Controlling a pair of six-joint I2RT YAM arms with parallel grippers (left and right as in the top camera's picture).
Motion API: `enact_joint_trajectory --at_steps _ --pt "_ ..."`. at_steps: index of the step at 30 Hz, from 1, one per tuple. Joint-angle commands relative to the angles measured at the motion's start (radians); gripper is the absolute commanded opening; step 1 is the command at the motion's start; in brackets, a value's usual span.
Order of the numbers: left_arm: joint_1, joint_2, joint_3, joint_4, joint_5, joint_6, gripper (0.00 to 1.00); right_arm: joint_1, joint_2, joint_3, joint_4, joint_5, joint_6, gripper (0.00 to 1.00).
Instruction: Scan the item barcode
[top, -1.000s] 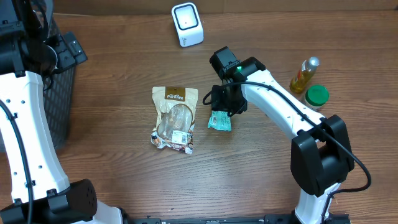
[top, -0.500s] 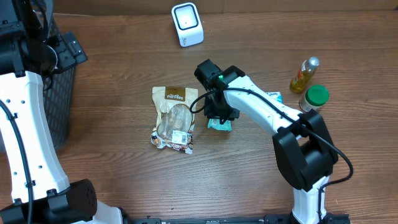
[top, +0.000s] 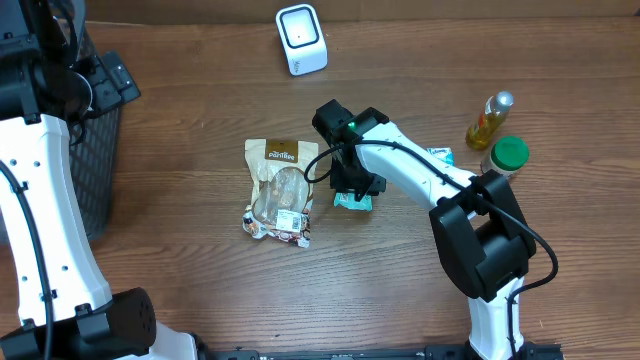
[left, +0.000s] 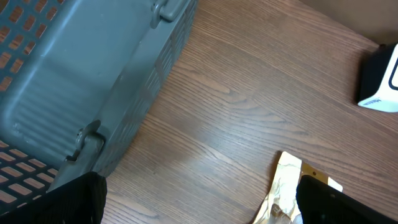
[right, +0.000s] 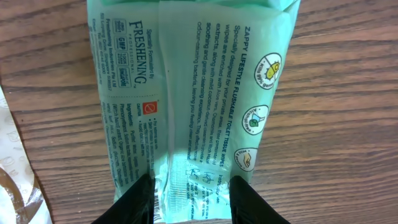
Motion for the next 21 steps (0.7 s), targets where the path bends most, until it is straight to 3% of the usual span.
enact_joint_trajectory --at_steps 1,9,15,21 --pt "-0.001 0.005 0.008 0.002 0.002 0.003 1.0 0.0 0.033 -0.016 0.003 0.017 0.008 0.36" --pt "-0.001 0.005 0.008 0.002 0.002 0.003 1.0 -0.003 0.051 -0.09 0.069 -0.005 0.0 0.48" --pt "-0.001 0.005 0.008 0.002 0.002 0.003 1.0 -0.008 0.029 0.062 -0.04 -0.032 -0.034 0.57" --pt "-0.001 0.005 0.008 0.002 0.002 0.003 1.0 -0.005 0.015 0.179 -0.156 -0.043 -0.042 0.58"
